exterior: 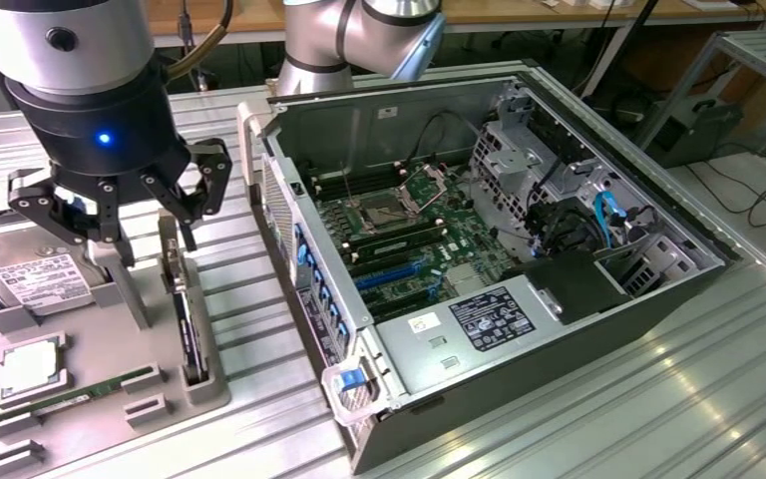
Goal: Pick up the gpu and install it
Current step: 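Pick up the gpu and move the gpu toward the slot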
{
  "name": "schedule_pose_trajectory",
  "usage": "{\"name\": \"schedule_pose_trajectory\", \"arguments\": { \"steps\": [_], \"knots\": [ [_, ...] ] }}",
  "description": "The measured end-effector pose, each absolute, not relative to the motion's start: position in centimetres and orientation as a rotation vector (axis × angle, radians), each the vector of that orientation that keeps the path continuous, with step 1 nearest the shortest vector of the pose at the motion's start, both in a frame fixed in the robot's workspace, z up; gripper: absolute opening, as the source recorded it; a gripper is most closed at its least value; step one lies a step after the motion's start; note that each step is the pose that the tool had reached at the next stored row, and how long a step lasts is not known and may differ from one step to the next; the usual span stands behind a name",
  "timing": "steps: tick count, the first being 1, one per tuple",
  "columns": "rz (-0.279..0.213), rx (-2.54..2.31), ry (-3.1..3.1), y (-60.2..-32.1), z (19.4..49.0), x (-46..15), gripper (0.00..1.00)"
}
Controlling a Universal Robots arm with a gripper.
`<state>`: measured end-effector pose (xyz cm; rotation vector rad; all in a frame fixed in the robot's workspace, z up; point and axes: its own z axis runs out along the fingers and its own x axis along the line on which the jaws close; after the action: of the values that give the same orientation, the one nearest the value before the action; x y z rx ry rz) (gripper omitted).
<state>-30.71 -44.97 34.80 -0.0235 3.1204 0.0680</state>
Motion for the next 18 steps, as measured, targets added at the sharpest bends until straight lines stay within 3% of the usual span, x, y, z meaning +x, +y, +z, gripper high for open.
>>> {"name": "schedule_pose_trajectory", "arguments": {
  "steps": [18],
  "knots": [
    [0.068,-0.023,3.12,-45.12,34.38,-30.71,0.54]
  ]
}}
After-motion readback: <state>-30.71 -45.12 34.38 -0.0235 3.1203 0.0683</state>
